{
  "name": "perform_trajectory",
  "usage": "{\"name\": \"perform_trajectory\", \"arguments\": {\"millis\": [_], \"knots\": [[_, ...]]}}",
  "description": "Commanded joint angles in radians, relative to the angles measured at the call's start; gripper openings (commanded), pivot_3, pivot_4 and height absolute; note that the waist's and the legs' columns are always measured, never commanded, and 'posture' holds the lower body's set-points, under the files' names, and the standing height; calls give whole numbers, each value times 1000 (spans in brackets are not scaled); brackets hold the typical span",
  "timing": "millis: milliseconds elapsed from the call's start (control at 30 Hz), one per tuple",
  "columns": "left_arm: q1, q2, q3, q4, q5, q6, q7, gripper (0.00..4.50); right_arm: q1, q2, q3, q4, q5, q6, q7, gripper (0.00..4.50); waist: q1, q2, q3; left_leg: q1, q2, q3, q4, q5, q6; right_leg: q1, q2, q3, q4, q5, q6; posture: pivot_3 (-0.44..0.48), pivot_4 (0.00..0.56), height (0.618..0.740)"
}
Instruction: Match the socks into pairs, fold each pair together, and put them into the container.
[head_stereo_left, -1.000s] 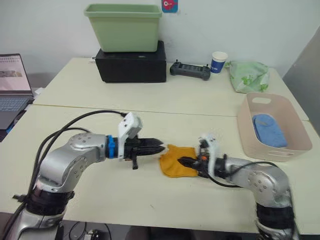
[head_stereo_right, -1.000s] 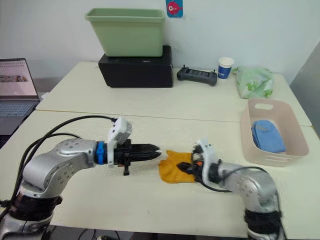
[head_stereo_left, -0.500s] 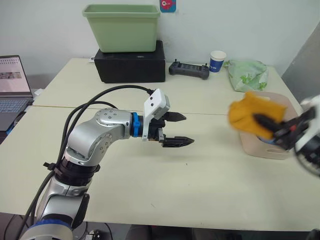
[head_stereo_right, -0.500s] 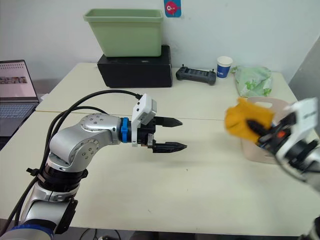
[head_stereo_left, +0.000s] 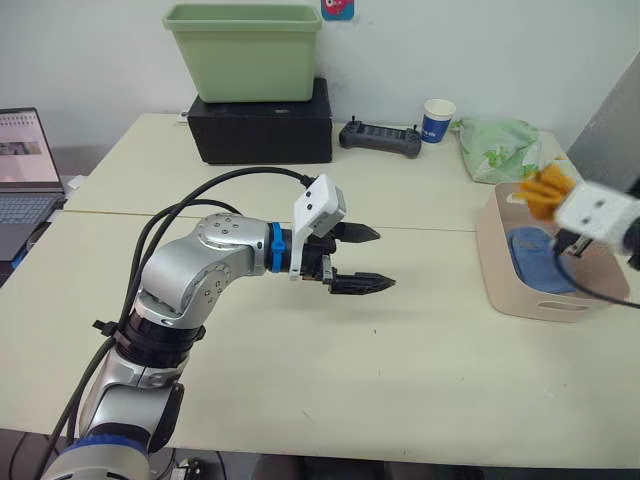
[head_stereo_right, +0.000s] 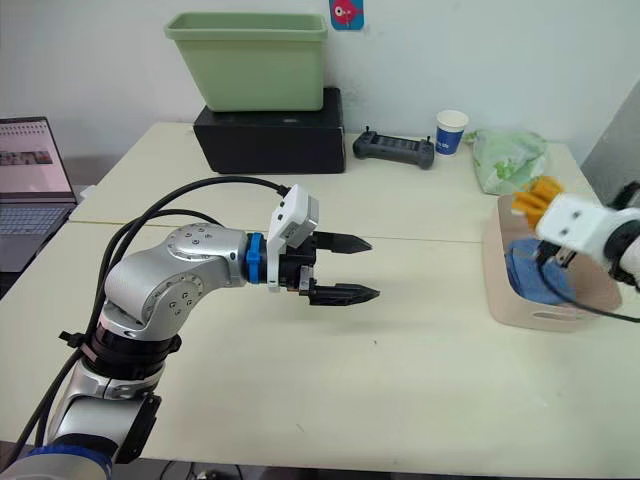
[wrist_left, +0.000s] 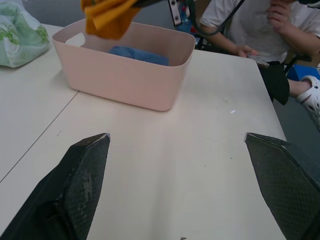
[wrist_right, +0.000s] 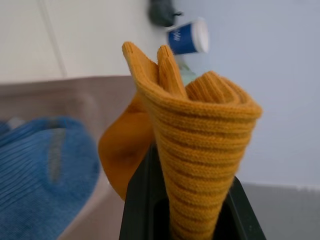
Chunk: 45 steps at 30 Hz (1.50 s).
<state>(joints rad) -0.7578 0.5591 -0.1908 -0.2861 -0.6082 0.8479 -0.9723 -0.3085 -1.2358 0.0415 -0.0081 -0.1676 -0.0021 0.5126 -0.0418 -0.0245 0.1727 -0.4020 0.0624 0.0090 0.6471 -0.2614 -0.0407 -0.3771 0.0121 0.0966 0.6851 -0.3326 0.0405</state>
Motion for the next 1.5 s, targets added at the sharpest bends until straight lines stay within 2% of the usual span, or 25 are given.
{"name": "perform_trajectory", "arguments": {"millis": [33,267,400,467,733,900,1267,1300,1500], "knots": [[-17,-5,8,-35,-7,-7,0,4500,-48,2,38,59,-112,-84,14,13,2,0,0,0,0,0,0,0,0,0,0,0,0,0,0,0,150,719],[-19,-17,1,-40,-3,-10,5,4500,-127,38,79,152,-211,-80,73,13,9,1,1,0,0,-1,7,0,0,0,0,0,8,0,0,0,150,719],[-12,-19,3,-48,-3,-10,9,4500,-188,17,68,217,-250,-84,94,13,9,2,2,1,0,-1,14,0,0,2,0,0,13,0,0,0,150,719],[-8,-20,5,-52,-5,-8,11,4500,-184,7,71,222,-256,-115,118,13,9,2,2,2,-1,-1,15,0,0,3,0,1,12,0,0,0,150,719],[-3,-31,-1,-55,-5,-12,19,4500,-147,24,69,179,-356,-157,61,13,9,3,2,1,0,-2,14,0,0,3,0,0,13,0,0,0,150,719],[-5,-30,-1,-50,-2,-14,14,4500,-127,28,83,166,-339,-150,162,13,9,3,2,1,0,-2,15,0,0,3,0,0,13,0,0,0,150,719],[-8,-31,-4,-45,7,-19,15,4500,-149,74,47,127,-247,46,354,13,9,3,2,1,0,-3,15,0,0,3,0,-1,13,0,0,0,150,719],[-8,-31,-5,-45,9,-20,16,4500,-157,72,40,122,-232,73,377,732,9,3,2,1,0,-3,15,0,0,3,0,-1,13,0,0,0,150,719],[0,-26,-2,-47,14,-23,16,4500,-145,22,-35,37,-112,179,511,2679,9,3,2,1,0,-3,15,0,0,4,0,-1,13,0,0,0,150,719]]}}
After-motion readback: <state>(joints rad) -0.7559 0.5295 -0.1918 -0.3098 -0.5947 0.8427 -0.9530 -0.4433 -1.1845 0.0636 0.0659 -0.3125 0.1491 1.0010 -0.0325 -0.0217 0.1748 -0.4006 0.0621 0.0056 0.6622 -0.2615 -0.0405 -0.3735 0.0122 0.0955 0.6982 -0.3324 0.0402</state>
